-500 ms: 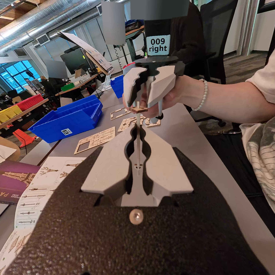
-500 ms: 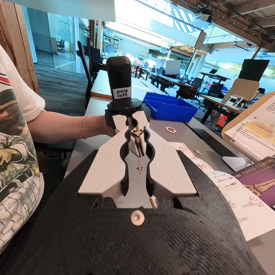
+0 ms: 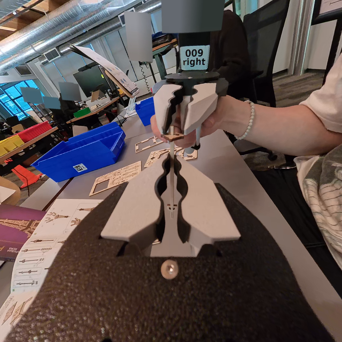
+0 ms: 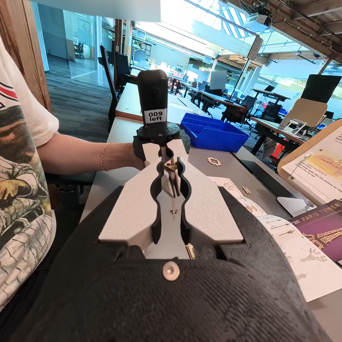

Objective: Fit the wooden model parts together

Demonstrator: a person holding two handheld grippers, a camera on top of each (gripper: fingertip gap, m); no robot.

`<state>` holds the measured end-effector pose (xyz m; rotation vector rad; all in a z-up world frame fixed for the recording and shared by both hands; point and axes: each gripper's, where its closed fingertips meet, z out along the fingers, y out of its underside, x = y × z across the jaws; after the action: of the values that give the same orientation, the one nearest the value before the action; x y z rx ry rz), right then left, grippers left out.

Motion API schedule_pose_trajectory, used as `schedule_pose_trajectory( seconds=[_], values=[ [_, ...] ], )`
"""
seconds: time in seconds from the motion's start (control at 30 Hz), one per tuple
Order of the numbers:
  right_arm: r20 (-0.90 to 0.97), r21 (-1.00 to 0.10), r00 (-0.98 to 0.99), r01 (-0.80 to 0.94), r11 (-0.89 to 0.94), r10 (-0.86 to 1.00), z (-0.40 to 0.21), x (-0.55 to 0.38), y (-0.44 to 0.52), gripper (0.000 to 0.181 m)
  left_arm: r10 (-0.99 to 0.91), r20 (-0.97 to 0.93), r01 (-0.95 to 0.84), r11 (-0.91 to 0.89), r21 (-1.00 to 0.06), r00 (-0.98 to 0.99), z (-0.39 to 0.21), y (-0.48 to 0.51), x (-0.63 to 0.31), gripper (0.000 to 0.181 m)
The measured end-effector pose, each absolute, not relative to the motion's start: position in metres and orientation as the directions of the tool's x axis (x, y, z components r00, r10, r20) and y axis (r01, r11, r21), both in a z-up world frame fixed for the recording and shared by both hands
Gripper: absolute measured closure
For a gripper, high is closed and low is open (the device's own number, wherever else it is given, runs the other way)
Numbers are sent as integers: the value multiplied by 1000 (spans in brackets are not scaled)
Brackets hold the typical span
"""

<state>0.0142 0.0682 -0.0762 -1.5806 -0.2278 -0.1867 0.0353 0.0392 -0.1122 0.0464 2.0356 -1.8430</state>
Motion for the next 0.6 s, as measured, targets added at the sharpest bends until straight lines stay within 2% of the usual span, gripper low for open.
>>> schedule_pose_trajectory(
  seconds=[0.23,0.37,0.6],
  values=[
    [287,-955,958,287,-74,12,-84,17,69,166,-233,-312,287,133,-949,-921,-111,42,35,181],
    [282,-959,960,281,-40,3,-78,16,67,164,-237,-315,288,140,-947,-919,-112,43,35,181],
    [286,-957,958,286,-37,16,-76,13,67,170,-223,-335,300,174,-938,-916,-116,40,34,181]
  ],
)
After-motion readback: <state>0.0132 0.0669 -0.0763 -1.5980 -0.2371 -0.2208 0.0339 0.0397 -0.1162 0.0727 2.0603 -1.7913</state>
